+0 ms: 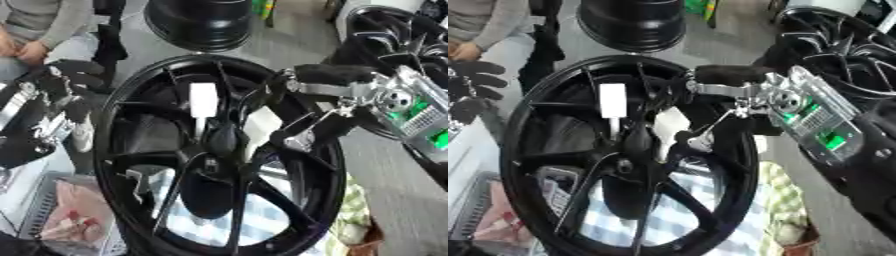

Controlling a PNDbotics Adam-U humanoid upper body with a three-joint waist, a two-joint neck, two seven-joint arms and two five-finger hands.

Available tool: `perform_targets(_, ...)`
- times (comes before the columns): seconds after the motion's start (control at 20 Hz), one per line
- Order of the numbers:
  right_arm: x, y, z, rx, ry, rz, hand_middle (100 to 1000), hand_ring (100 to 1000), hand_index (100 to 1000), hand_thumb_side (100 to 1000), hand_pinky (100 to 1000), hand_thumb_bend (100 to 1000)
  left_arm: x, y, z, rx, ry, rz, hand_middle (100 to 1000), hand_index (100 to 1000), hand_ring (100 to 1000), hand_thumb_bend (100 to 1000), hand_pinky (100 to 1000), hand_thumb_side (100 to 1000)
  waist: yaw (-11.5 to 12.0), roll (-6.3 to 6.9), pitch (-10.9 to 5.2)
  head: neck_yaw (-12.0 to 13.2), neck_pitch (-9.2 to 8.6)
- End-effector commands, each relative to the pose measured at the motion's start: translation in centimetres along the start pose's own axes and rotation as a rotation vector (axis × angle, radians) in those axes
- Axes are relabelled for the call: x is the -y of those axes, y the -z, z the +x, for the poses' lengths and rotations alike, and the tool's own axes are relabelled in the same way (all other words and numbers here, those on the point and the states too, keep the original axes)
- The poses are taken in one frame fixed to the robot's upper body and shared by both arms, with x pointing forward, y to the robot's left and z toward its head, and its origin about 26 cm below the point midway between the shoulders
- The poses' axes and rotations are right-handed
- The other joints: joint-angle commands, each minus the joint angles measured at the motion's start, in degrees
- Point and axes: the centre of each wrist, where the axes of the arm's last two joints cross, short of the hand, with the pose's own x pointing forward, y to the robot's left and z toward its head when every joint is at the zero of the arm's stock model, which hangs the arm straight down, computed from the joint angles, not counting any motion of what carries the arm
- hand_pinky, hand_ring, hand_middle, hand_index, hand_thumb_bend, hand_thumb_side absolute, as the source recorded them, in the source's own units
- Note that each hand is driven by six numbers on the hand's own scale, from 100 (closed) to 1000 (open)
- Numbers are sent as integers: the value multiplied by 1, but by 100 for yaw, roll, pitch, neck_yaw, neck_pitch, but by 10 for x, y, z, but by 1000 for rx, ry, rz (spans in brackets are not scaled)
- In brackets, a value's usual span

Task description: Pull the pin out of the wheel hub.

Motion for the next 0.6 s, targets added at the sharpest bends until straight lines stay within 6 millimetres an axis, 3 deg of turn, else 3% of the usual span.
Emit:
perform_targets(0.05, 9, -4, -2, -16, -27, -12, 720, 819, 848, 100, 751, 180, -4, 3, 5, 16, 23, -4, 787, 863, 778, 300, 717, 688, -3, 61, -56, -1, -47)
perform_targets(0.6, 5, 2, -8, -30, -47, 25, 738, 825, 852, 100, 759, 191, -4, 3, 5, 19, 22, -7, 787, 863, 778, 302, 718, 689, 20, 53, -55, -4, -46)
